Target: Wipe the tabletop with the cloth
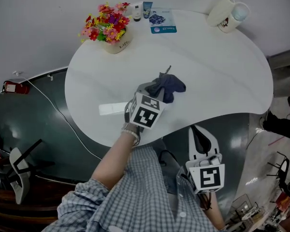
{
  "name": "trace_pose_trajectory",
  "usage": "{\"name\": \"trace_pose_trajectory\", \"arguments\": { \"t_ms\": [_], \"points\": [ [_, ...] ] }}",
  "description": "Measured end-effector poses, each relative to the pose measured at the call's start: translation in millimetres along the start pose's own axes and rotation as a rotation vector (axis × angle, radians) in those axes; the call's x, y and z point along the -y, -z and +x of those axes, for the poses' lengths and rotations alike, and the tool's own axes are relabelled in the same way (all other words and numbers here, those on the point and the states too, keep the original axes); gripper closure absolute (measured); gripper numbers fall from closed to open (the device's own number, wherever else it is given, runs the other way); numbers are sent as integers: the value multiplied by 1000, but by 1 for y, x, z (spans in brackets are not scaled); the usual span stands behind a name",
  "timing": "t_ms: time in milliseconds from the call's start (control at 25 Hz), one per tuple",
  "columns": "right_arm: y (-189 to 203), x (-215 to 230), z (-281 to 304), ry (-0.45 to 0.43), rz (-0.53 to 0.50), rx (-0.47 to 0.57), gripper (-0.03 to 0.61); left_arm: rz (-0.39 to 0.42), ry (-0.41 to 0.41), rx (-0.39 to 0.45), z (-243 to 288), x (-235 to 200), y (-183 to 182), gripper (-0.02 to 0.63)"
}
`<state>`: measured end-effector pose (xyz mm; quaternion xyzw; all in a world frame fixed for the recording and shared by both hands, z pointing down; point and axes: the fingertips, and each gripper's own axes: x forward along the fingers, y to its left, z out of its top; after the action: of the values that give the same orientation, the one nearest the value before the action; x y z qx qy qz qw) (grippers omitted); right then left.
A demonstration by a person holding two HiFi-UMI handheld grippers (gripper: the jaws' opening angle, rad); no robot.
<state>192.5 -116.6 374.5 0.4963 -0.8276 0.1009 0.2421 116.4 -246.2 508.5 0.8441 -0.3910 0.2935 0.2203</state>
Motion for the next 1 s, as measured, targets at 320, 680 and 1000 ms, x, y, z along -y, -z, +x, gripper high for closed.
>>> {"name": "trace_pose_trajectory", "arguments": {
  "t_ms": [320,680,1000],
  "points": [
    [-7,-18,8,-33,-22,11,569,-24,-84,9,-22,-49,9,554],
    [-18,-45,21,-73,-40,18,569,-79,-176,20,-56,-106,27,554],
    [-26,-75,29,-96,-50,29,569,-115,-250,25,-93,-154,47,554]
  ]
}}
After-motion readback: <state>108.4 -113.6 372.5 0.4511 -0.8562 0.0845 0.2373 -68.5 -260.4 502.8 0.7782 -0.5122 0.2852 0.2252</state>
